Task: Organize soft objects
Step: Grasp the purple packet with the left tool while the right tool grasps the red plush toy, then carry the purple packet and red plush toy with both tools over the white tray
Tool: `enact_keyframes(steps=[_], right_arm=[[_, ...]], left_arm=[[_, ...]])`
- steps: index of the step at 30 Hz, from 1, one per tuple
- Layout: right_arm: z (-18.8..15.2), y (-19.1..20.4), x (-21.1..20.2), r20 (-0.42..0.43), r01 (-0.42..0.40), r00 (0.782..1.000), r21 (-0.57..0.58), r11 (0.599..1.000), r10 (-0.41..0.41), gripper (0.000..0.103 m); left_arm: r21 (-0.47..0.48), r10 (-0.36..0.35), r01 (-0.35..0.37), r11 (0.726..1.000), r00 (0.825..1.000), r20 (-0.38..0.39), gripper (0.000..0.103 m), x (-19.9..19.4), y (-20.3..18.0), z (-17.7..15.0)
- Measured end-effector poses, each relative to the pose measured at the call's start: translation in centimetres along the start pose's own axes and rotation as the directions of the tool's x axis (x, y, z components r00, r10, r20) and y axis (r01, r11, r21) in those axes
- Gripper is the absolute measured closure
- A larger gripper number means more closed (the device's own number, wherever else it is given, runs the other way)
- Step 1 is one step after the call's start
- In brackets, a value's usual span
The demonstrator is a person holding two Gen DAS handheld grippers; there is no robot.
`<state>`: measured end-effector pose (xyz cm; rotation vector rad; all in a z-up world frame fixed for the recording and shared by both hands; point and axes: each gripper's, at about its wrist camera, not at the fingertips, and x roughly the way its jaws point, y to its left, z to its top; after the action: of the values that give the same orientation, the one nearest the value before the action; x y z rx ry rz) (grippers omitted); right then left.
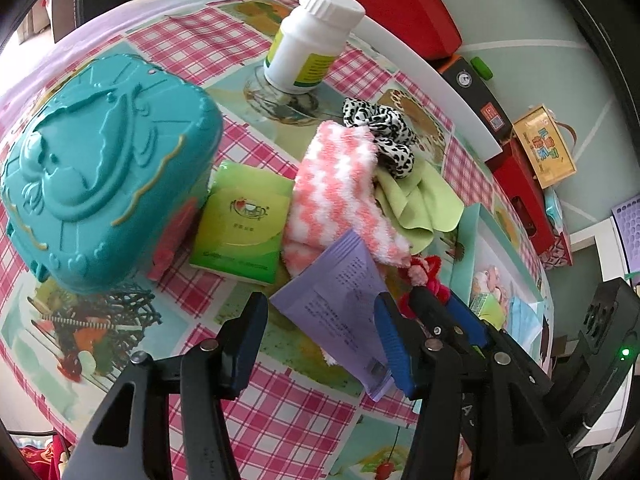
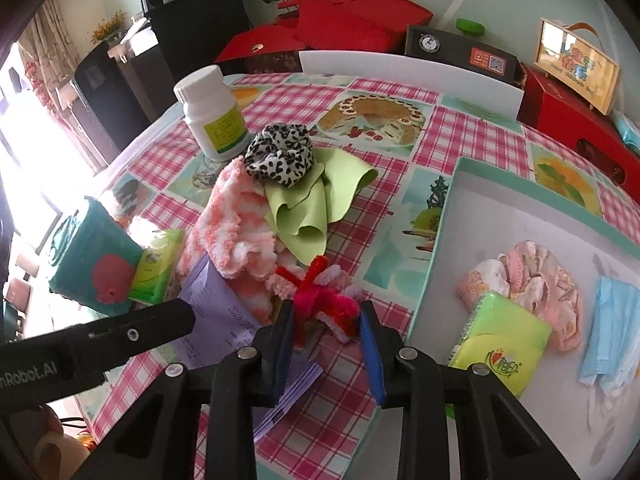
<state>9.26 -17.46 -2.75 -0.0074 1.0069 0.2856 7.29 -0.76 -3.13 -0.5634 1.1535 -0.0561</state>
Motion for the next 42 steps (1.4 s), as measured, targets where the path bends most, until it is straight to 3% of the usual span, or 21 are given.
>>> enact_keyframes(steps=[9, 15, 21, 25, 29, 31, 42], right_arm=[[-0.1, -1.7, -2.7, 0.063, -0.006, 0.998, 0.059, 0.998, 0.002, 0.070], [-0.2, -2.8, -3.7, 0.078, 0.008, 0.997, 0.094, 0.996, -0.016, 0.070], [-0.1, -3.3, -4.1, 0.091, 0.007, 0.996, 0.103, 0.995, -0.016, 0.070], [-0.2, -3.3, -4.1, 0.090, 0.007, 0.996, 0.104, 0.995, -0.017, 0.070], [-0.1, -3.4, -4.2, 0.092, 0.007, 0.996, 0.108, 0.994, -0.017, 0.070], [-0.1, -3.4, -4.2, 0.091, 0.007, 0.996, 0.108, 0.994, -0.017, 0.070], [-0.1, -3.4, -4.1, 0.086, 0.011, 0.996, 0.114, 0.993, -0.021, 0.070]], left_arm=[[0.013, 0.002, -0.002, 1.000, 1.000, -0.011, 0.046, 0.5, -0.9, -0.2], [-0.001, -0.035, 0.035, 0.999, 0.999, 0.018, 0.047, 0.3, -0.8, -0.1], [-0.048, -0.046, 0.045, 0.998, 0.998, -0.031, 0.047, 1.7, -0.2, 0.0], [-0.017, -0.061, 0.061, 0.998, 0.998, 0.010, 0.065, 0.9, -0.7, 0.0], [-0.002, -0.079, 0.079, 0.997, 0.997, 0.025, 0.073, 0.6, -0.8, 0.1], [0.005, -0.090, 0.090, 0.996, 0.996, 0.029, 0.084, 0.5, -1.0, 0.1], [0.058, -0.144, 0.141, 0.988, 0.988, 0.048, 0.092, 0.1, -1.8, 0.3]])
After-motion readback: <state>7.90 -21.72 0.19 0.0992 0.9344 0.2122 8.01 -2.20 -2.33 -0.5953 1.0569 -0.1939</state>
